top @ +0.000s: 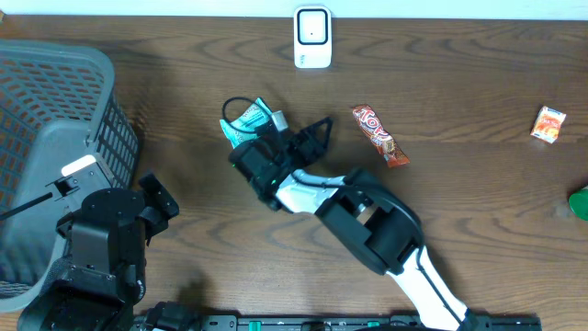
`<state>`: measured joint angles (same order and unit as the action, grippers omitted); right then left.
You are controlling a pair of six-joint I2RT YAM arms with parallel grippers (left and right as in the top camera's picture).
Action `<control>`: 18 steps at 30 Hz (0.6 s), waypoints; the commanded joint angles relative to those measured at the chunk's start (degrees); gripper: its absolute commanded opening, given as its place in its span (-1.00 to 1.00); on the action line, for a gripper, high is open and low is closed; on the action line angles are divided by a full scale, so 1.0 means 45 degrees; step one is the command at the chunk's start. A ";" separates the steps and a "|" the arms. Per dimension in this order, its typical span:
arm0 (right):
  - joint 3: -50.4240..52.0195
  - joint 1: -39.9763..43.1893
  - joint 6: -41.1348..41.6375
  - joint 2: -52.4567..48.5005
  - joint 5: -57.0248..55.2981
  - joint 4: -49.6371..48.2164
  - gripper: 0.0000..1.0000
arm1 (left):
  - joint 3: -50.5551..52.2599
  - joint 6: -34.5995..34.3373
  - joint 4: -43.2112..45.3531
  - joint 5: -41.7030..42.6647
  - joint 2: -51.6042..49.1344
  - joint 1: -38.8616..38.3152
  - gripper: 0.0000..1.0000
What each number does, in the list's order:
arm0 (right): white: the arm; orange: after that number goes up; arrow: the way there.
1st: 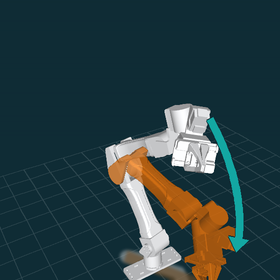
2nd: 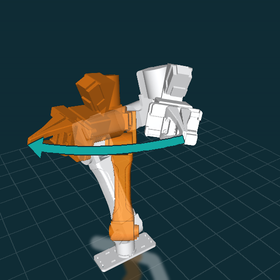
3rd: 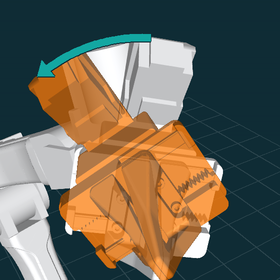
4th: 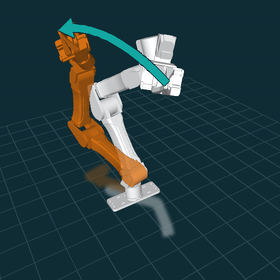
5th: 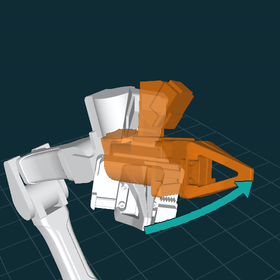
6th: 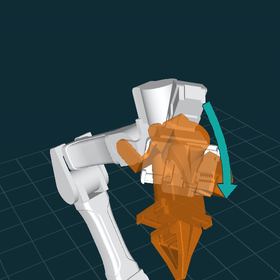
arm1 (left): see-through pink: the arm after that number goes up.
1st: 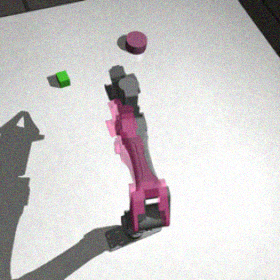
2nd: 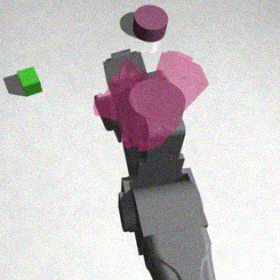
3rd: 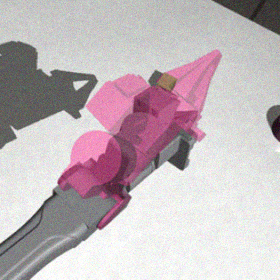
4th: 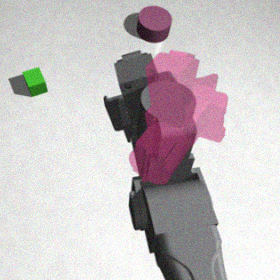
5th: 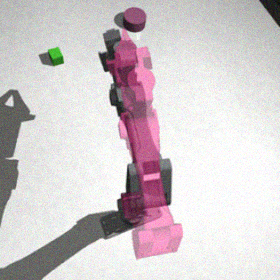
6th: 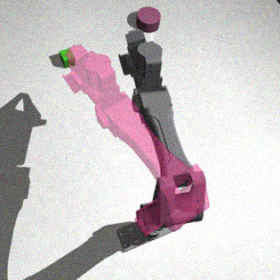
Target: Scan the item barcode
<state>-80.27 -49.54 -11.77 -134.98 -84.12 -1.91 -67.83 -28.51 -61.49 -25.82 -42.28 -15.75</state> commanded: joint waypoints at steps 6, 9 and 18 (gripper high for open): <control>0.0107 0.1428 0.3162 0.0447 0.3259 0.3925 0.72 | 0.0029 -0.0019 0.0005 -0.0160 0.0015 0.0058 0.85; 0.0112 0.1787 0.3929 0.0447 0.4216 0.4702 0.74 | 0.0029 -0.0019 0.0005 -0.0160 0.0015 0.0058 0.86; 0.0107 0.3021 0.5663 0.0447 0.7325 0.5474 0.58 | 0.0029 -0.0019 0.0005 -0.0160 0.0015 0.0058 0.86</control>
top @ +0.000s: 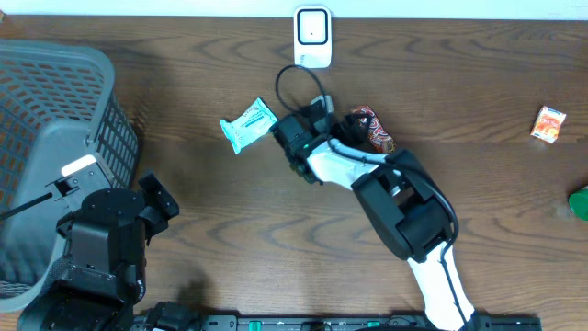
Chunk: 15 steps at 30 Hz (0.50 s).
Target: Scan the item barcode
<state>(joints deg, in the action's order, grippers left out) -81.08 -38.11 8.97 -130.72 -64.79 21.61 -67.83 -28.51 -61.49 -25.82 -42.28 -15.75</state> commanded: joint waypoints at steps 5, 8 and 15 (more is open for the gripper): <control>0.0287 0.0889 0.1044 -0.0500 0.3235 0.0005 0.48 | 0.0029 -0.0019 0.0005 -0.0160 0.0015 0.0058 0.86; 0.0287 0.0923 0.1035 -0.0500 0.3662 -0.0136 0.43 | 0.0029 -0.0019 0.0005 -0.0160 0.0015 0.0058 0.86; 0.0287 0.0991 0.0903 -0.0510 0.4425 -0.0991 0.40 | 0.0029 -0.0019 0.0005 -0.0160 0.0015 0.0058 0.86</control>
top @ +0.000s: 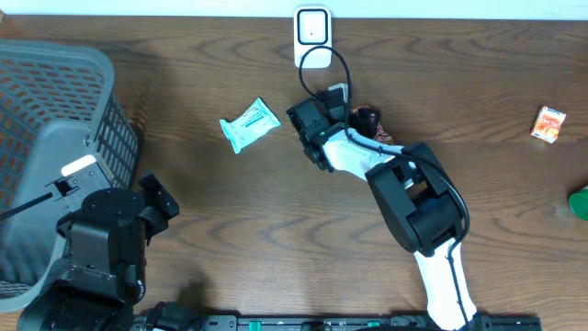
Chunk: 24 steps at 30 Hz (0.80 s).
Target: Scan the item barcode
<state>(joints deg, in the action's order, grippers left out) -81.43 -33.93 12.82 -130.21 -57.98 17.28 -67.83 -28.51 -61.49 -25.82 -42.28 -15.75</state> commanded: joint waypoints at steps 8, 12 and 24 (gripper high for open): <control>0.0364 0.0228 -0.0291 -0.0646 0.2924 -0.0442 -0.03 | 0.0029 -0.0019 0.0005 -0.0160 0.0015 0.0058 0.86; 0.0364 0.0364 -0.0243 -0.0646 0.3002 -0.0583 -0.49 | 0.0029 -0.0019 0.0005 -0.0160 0.0015 0.0058 0.86; 0.0219 0.0631 -0.0277 -0.0568 0.3011 -0.1015 -0.98 | 0.0029 -0.0019 0.0005 -0.0160 0.0015 0.0058 0.86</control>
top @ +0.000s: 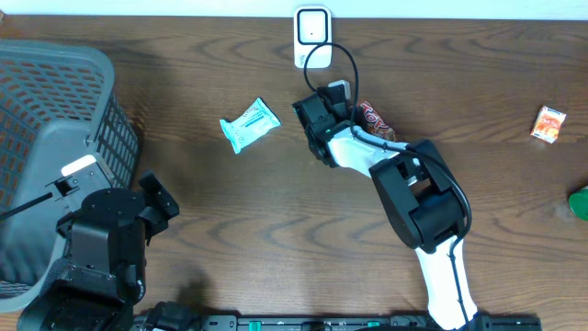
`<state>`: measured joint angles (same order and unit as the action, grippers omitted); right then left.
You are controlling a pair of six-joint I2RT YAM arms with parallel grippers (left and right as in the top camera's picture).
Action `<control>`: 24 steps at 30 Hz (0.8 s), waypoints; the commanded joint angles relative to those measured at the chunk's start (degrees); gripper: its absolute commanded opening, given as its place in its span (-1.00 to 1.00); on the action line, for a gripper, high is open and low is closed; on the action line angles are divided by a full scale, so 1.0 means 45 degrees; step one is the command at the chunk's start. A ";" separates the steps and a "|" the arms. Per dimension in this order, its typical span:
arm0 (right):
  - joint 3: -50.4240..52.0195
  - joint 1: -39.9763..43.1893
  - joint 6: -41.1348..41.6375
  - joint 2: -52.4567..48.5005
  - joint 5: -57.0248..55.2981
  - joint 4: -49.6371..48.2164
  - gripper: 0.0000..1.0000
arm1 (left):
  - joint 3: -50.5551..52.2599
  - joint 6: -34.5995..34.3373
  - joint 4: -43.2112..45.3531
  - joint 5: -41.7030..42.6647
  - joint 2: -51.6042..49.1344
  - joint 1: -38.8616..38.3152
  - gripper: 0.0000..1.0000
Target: Scan the item barcode
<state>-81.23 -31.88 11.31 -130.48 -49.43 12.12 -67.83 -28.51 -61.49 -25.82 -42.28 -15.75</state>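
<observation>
A red candy bar (377, 122) lies on the dark wooden table behind the centre, its upper-left end hidden under my right gripper (349, 101). The right arm's wrist (317, 118) blocks the fingers, so their state does not show. A white barcode scanner (312, 37) stands at the back edge, just above that gripper. A teal packet (249, 124) lies flat to the left of the wrist, apart from it. My left gripper (158, 200) rests folded at the front left, far from all items.
A grey mesh basket (101, 83) fills the left side. A small orange packet (549, 124) lies at the far right, and a green object (579, 202) pokes in at the right edge. The right arm (418, 202) crosses the table's middle.
The right gripper has shifted slightly up toward the scanner. More of the red candy bar shows beside it. The teal packet and the left arm have not moved.
My right gripper first stood at the teal packet left of centre, the candy bar lying free to the right. Then it was beside the candy bar, the packet left on the table. Then it covered the bar, and now stays at its upper-left end.
</observation>
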 commanded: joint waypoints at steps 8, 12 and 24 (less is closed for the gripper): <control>-0.0588 0.0223 0.0301 0.1700 0.5761 0.2307 -0.98 | 0.0029 -0.0019 0.0005 -0.0160 0.0015 0.0058 0.86; -0.0593 0.0583 0.1200 0.3716 1.1774 0.3395 -0.97 | 0.0029 -0.0019 0.0005 -0.0160 0.0015 0.0058 0.86; -0.0393 0.1394 0.2720 0.4425 2.1614 0.3876 -0.97 | 0.0029 -0.0019 0.0005 -0.0160 0.0015 0.0058 0.86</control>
<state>-83.70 -26.20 21.78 -109.45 32.58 29.39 -67.83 -28.51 -61.49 -25.82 -42.28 -15.75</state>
